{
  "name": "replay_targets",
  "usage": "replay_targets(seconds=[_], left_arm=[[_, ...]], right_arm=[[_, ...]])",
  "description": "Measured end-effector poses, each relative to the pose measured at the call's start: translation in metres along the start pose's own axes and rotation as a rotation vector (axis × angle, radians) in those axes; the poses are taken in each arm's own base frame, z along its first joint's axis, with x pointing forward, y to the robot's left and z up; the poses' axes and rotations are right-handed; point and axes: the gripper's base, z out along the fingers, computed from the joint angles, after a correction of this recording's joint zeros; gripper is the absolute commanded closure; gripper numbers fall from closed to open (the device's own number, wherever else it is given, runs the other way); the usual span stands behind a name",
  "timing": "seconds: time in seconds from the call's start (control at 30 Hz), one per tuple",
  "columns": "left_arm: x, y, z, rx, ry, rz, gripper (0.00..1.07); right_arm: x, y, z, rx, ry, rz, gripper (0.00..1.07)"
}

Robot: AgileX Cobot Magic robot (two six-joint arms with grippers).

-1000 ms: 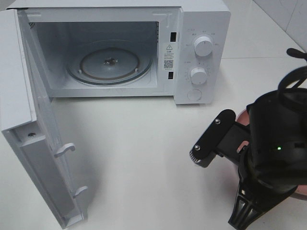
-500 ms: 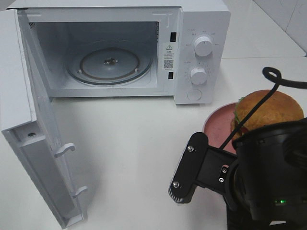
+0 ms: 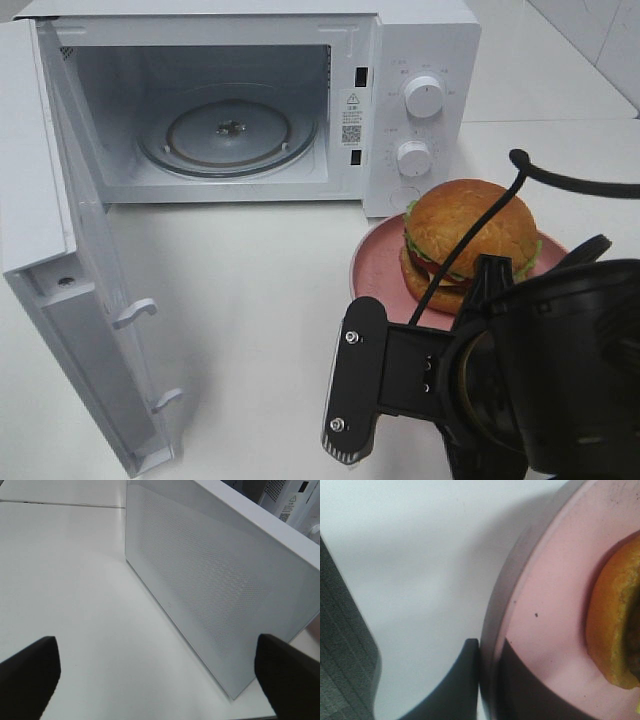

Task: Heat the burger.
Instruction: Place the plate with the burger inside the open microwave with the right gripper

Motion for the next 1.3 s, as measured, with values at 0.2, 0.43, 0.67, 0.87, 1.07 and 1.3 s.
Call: replay_targets(seconds=[0.2, 0.43, 0.67, 0.87, 1.07, 1.3], left_arm=[[0.0, 0.0, 0.0, 0.0, 0.0, 0.0, 0.09], [0.0, 0.0, 0.0, 0.0, 0.0, 0.0, 0.09], [0.0, 0.0, 0.0, 0.0, 0.0, 0.0, 0.09], [0.0, 0.0, 0.0, 0.0, 0.0, 0.0, 0.09], [0.0, 0.0, 0.0, 0.0, 0.0, 0.0, 0.09], [0.0, 0.0, 0.0, 0.0, 0.0, 0.0, 0.09]], right_arm=[[-0.001, -0.003, 0.0, 0.028, -0.013, -0.092, 1.07], [-0.006, -0.005, 0.0, 0.063, -0.061, -0.247, 1.07], [-0.008, -0.005, 0.0, 0.072, -0.082, -0.307, 1.07], [-0.01, -0.003, 0.0, 0.064, -0.111, -0.365, 1.07], [-0.013, -0.007, 0.004, 0.054, -0.166, -0.419, 1.07], [-0.009, -0.019, 0.011, 0.055, -0.165, -0.441, 1.07]])
